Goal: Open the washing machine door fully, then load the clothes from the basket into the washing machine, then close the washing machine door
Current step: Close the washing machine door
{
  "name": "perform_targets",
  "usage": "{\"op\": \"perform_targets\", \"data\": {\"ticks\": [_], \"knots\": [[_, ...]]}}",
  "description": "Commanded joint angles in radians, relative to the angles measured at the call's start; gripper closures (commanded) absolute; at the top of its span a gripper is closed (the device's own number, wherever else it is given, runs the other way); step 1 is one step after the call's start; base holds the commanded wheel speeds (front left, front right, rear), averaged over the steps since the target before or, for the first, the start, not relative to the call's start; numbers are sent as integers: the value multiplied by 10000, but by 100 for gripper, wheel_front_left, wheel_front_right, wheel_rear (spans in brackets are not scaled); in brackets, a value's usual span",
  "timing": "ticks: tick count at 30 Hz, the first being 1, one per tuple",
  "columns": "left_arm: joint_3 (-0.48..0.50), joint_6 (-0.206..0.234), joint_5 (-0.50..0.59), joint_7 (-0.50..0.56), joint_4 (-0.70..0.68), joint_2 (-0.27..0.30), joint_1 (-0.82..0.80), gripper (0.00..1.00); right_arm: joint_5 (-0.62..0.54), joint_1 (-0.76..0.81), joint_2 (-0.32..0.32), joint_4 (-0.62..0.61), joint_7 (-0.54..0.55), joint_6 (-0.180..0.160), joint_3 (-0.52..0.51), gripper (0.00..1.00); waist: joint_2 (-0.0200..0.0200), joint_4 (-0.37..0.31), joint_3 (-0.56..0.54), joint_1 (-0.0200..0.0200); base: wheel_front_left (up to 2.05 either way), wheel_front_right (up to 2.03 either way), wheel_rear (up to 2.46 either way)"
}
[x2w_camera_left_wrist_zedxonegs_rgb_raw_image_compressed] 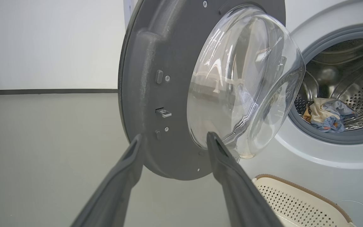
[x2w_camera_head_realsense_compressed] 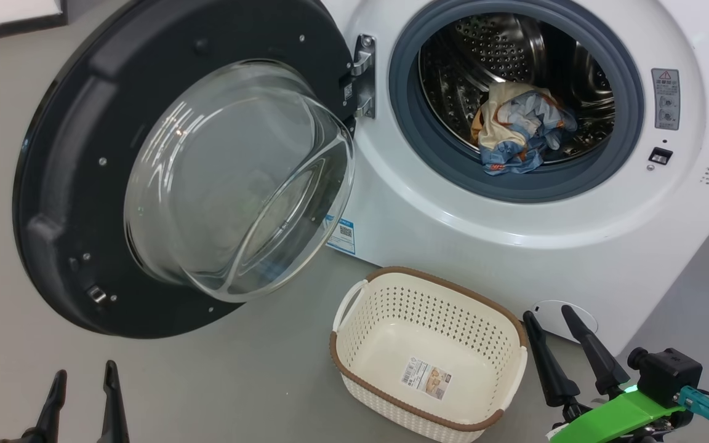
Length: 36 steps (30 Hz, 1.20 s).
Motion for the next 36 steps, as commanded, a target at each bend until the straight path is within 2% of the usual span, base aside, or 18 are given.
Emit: {"op": "perform_targets", "data": {"ticks": [1, 23, 24, 25, 27, 29, 36], "knots": [[329, 70, 44, -63, -253, 154, -351, 0, 18, -49, -111, -221, -48, 27, 268, 0, 0, 43, -1, 0, 0, 0, 0], [309, 102, -89, -63, -328, 256, -278, 1, 55, -124, -198, -173, -48, 27, 415, 0, 0, -10, -7, 0, 0, 0, 0], [307, 97, -101, -62, -323, 271, -278, 18, 57, -120, -205, -172, -48, 27, 417, 0, 0, -13, -4, 0, 0, 0, 0], [308, 92, -112, -58, -324, 294, -282, 47, 58, -115, -211, -170, -48, 27, 419, 0, 0, -15, -2, 0, 0, 0, 0], [315, 83, -114, -45, -367, 371, -297, 68, 59, -101, -214, -167, -48, 27, 429, 0, 0, -16, -7, 0, 0, 0, 0], [353, 59, -134, 22, -510, 531, -340, 100, 58, -89, -213, -165, -48, 27, 453, 0, 0, -16, -3, 0, 0, 0, 0], [645, -161, -726, 592, -1358, 930, -703, 100, 53, -72, -229, -167, -48, 27, 430, 0, 0, 27, 47, 0, 0, 0, 0]]}}
